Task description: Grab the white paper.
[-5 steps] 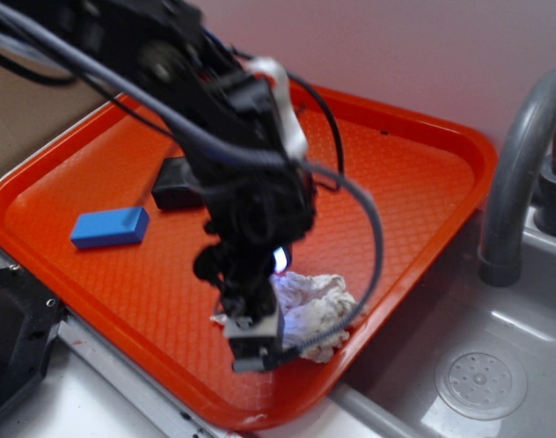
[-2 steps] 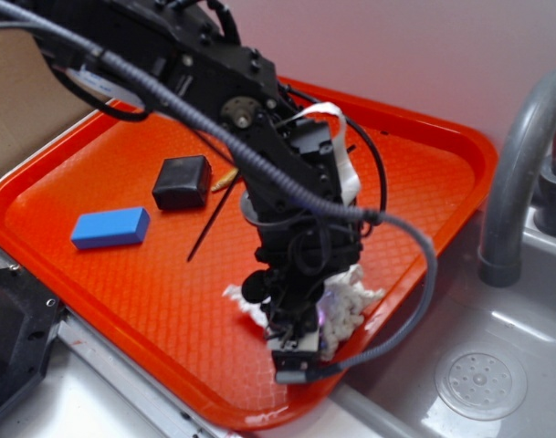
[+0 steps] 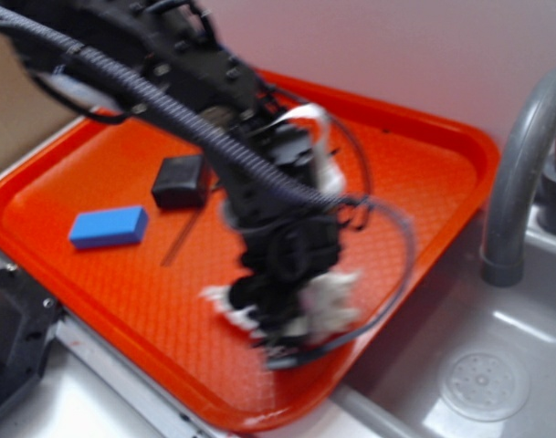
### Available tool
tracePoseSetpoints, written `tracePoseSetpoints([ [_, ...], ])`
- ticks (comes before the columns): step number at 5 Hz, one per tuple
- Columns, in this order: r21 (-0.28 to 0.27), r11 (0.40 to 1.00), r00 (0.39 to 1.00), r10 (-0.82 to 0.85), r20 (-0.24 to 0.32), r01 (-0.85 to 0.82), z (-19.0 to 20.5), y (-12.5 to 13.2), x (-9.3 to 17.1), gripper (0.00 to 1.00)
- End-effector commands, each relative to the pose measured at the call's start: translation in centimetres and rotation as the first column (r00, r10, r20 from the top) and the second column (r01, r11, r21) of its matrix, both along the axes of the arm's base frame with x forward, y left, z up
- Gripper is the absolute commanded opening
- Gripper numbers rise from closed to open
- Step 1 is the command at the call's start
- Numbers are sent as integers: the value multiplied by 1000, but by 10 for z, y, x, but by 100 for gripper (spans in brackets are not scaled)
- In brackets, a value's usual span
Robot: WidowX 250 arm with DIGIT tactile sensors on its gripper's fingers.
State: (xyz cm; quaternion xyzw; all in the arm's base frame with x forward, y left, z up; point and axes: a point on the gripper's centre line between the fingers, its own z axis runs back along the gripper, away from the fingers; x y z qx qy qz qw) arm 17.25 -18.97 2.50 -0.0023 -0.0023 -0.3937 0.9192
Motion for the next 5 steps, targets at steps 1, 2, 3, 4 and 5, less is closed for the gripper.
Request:
tracePoseSetpoints([
  [1, 73, 899, 897, 420, 142, -432, 110, 57, -3, 0],
  [2, 19, 765, 751, 628, 204, -644, 157, 101, -17, 0],
  [3, -27, 581, 554, 788, 270, -813, 187, 143, -19, 0],
  [4, -104, 510, 465, 837, 288, -854, 194, 161, -22, 0],
  [5, -64, 559, 530, 812, 245, -827, 188, 173, -11, 0],
])
